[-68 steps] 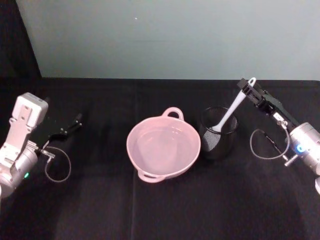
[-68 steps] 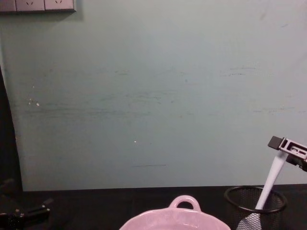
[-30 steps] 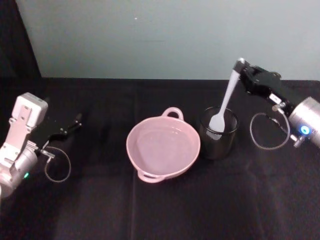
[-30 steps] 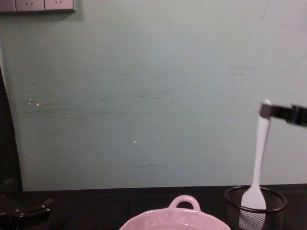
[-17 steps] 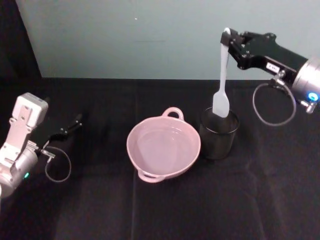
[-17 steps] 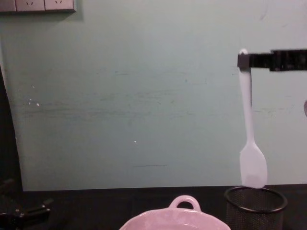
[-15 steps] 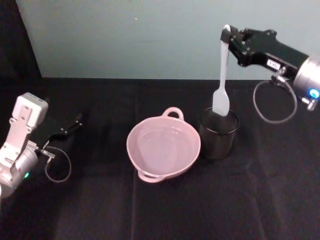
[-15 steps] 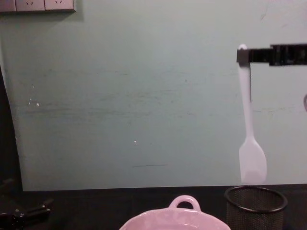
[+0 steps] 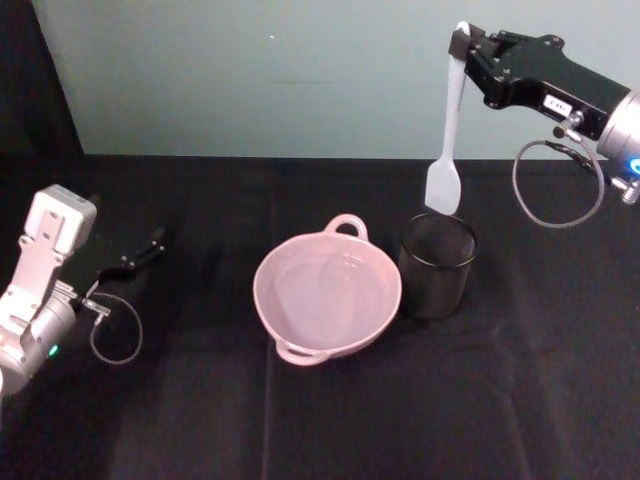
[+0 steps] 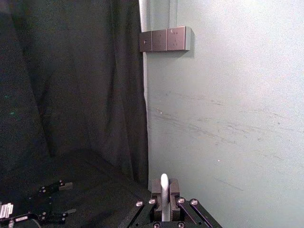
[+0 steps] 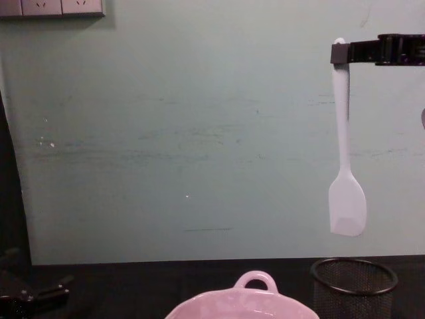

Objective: Use the one hand to pick up the spoon and stir the clear water in the bowl.

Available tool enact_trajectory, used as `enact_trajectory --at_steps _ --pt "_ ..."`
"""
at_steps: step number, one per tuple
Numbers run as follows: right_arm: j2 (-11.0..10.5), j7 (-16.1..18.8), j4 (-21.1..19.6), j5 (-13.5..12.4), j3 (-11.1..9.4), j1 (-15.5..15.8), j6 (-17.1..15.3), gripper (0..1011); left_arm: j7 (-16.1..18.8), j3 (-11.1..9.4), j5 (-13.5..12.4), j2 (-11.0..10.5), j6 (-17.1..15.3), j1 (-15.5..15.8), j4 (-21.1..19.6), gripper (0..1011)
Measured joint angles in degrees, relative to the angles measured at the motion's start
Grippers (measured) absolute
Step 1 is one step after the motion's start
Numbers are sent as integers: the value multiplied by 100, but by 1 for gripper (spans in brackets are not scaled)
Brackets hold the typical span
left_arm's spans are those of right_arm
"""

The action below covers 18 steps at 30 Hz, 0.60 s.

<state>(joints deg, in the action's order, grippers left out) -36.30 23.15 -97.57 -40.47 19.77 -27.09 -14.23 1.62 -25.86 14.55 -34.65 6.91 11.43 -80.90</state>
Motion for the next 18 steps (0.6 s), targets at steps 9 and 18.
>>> enact_trajectory --at_steps 9,18 --pt "1 3 6 5 6 -2 0 100 0 0 0 0 0 0 0 1011" --pt "1 9 12 8 11 -5 -3 100 0 0 0 0 0 0 0 1011"
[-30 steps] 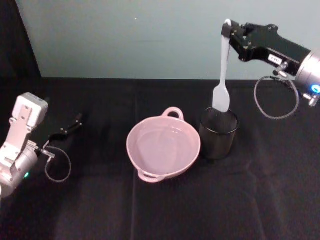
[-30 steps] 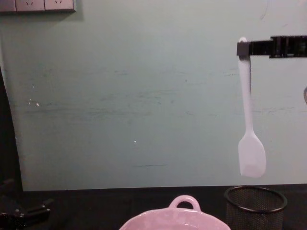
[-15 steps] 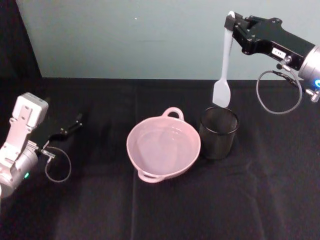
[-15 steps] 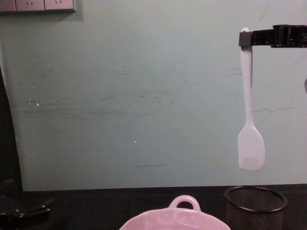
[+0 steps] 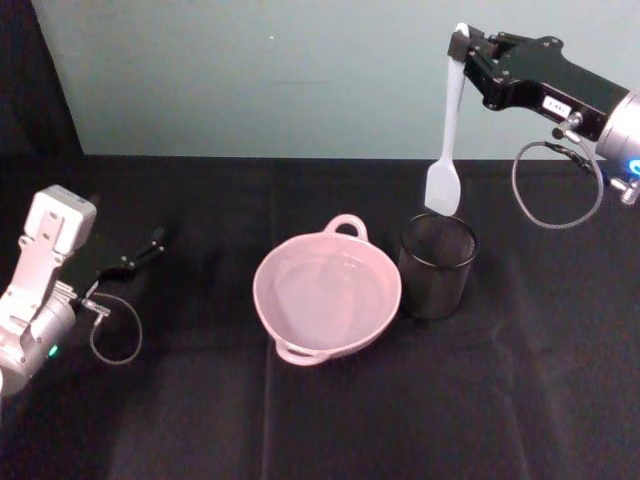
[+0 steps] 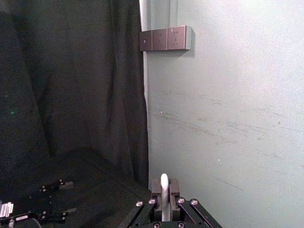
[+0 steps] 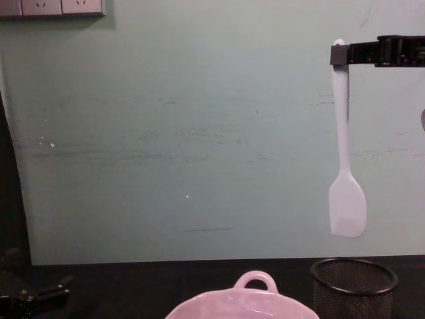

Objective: Use the one hand to pick up the spoon and stir the clear water in the bowl.

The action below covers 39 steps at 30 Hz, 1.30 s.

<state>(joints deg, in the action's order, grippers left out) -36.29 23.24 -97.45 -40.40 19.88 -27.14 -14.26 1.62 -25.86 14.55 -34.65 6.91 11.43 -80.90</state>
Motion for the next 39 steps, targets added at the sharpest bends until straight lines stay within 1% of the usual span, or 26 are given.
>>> enact_trajectory --at_steps 15,18,20,21,24,27,30,31,36,37,39 --pt "0 7 1 5 4 -1 -6 100 0 0 0 0 0 0 0 1011" --pt "33 6 8 13 44 -17 17 100 0 0 0 0 0 0 0 1011" --pt "117 27 46 17 126 -70 64 100 0 0 0 0 0 0 0 1011" --pt "200 71 93 25 211 -130 102 100 0 0 0 0 0 0 0 1011" --pt "340 153 188 60 363 -237 151 100 0 0 0 0 0 0 0 1011" --pt "632 353 507 151 692 -476 283 100 0 0 0 0 0 0 0 1011" --pt "813 517 780 228 885 -615 415 100 0 0 0 0 0 0 0 1011" --pt "919 616 965 281 990 -697 506 100 0 0 0 0 0 0 0 1011" --pt "1205 880 1525 471 1298 -787 822 100 0 0 0 0 0 0 0 1011" --pt "1205 880 1525 471 1298 -787 822 100 0 0 0 0 0 0 0 1011" --pt "1258 942 1640 559 1376 -759 923 100 0 0 0 0 0 0 0 1011"
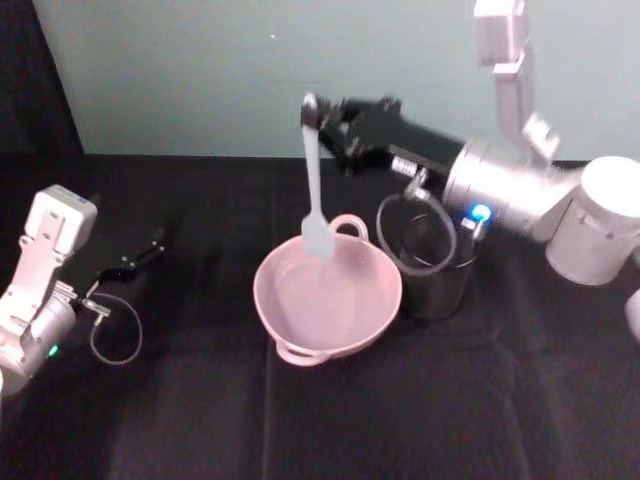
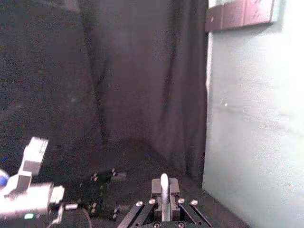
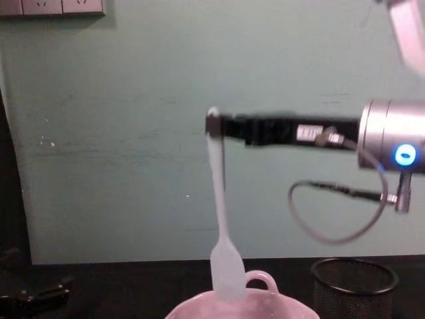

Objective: Use the one hand to pick up the spoon and stir the clear water in the bowl.

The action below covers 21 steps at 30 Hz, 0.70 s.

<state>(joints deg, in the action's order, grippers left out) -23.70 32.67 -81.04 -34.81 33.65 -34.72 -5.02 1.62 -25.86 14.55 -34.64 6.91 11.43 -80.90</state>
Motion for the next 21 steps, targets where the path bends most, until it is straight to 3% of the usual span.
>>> enact_trajectory --at_steps 7,15,21 --pt "6 88 46 214 87 169 173 100 0 0 0 0 0 0 0 1011" --pt "-109 138 -167 233 5 443 199 100 0 0 0 0 0 0 0 1011" --pt "-74 184 -192 249 51 496 122 100 0 0 0 0 0 0 0 1011"
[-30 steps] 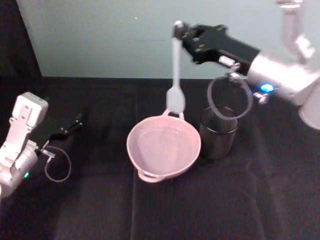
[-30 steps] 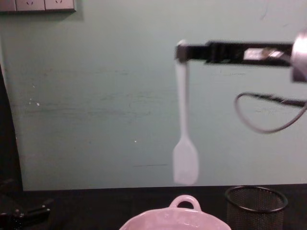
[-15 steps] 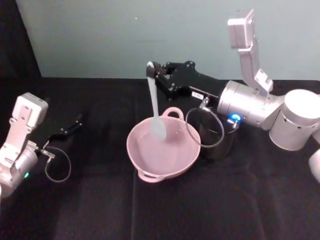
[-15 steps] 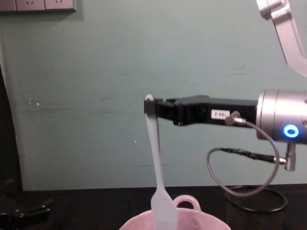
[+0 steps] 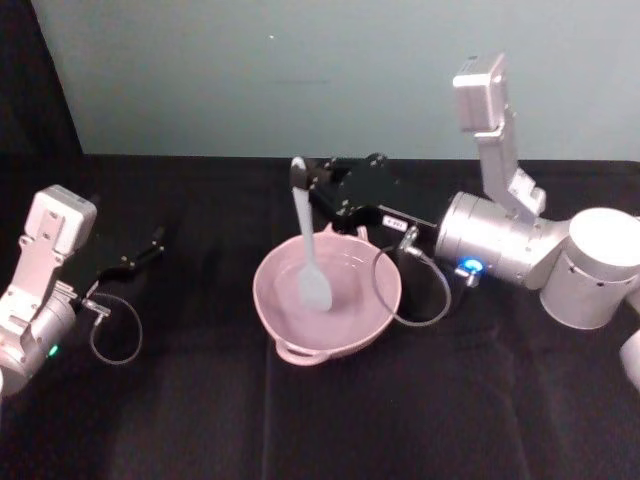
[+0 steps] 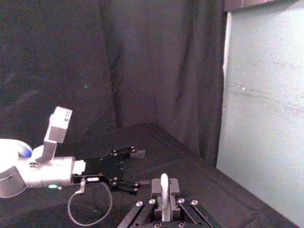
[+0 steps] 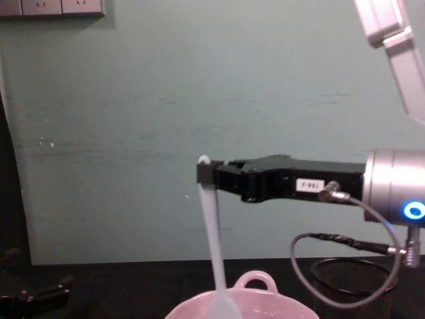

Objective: Use the one hand to pick up the spoon and stir the clear water in the bowl.

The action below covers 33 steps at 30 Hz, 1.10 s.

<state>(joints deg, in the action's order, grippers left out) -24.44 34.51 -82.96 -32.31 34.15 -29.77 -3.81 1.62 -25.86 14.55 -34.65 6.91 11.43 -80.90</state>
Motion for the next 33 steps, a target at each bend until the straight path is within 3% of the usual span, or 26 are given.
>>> enact_trajectory --at_steps 9,17,24,33 --pt "434 239 766 12 163 -386 32 100 0 0 0 0 0 0 0 1011" --pt "691 374 1455 -36 62 -674 299 100 0 0 0 0 0 0 0 1011" --pt "626 364 1559 -158 -180 -621 422 100 0 0 0 0 0 0 0 1011" --pt "334 176 1169 -297 -470 -225 433 100 0 0 0 0 0 0 0 1011"
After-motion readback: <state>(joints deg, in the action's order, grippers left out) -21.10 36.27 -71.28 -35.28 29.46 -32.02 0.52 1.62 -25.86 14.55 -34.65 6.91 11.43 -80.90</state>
